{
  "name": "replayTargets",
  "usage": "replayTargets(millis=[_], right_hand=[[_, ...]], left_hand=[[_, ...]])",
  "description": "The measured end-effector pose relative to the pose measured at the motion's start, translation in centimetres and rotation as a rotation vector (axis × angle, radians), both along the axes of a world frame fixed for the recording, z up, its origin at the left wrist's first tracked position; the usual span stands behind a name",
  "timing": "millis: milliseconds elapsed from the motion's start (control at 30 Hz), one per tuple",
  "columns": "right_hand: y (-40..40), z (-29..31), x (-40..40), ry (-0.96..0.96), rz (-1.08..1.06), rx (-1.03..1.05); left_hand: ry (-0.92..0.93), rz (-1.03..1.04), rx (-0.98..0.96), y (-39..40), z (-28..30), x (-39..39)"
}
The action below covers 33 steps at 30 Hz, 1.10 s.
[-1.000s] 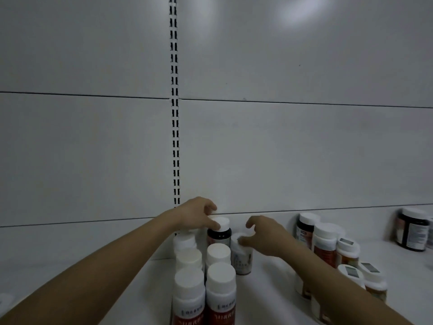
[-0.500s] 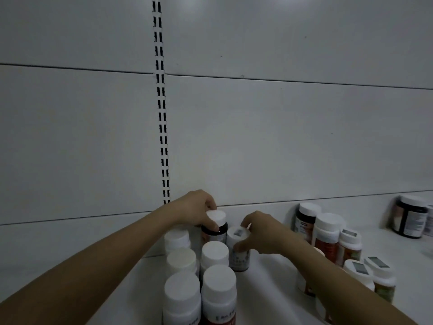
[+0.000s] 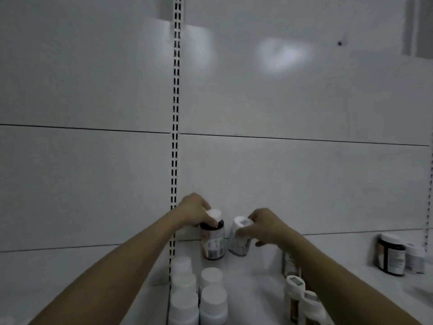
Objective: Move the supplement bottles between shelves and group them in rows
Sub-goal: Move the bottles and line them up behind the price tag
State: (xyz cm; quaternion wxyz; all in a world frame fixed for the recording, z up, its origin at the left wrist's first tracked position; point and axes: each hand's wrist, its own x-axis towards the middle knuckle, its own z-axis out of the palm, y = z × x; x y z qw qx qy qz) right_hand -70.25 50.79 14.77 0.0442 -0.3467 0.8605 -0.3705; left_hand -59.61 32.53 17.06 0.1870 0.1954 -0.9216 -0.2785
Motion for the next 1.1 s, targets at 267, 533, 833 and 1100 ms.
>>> replayTargets(millis=[267,533,833,1100], right_hand=[[5.4,10.0,3.3,0.041,0.060,-0.130],[8.4,10.2,7.6,-0.131,0.195,-0.114],[6.3,10.5,14.9,-0.100,0.277,-0.069],[-2.4,9.4,21.8,-0.071,0.278,0.022]], left_hand=[[0.219,0.028,0.060,2.9,11.0,7.0],[0.241,0.069,0.140,6.1,10.9,14.0],[0.305,0.056,0.169,4.7,11.3,21.4],[0.348,0.065,0.178,-3.1,8.7,27.5]])
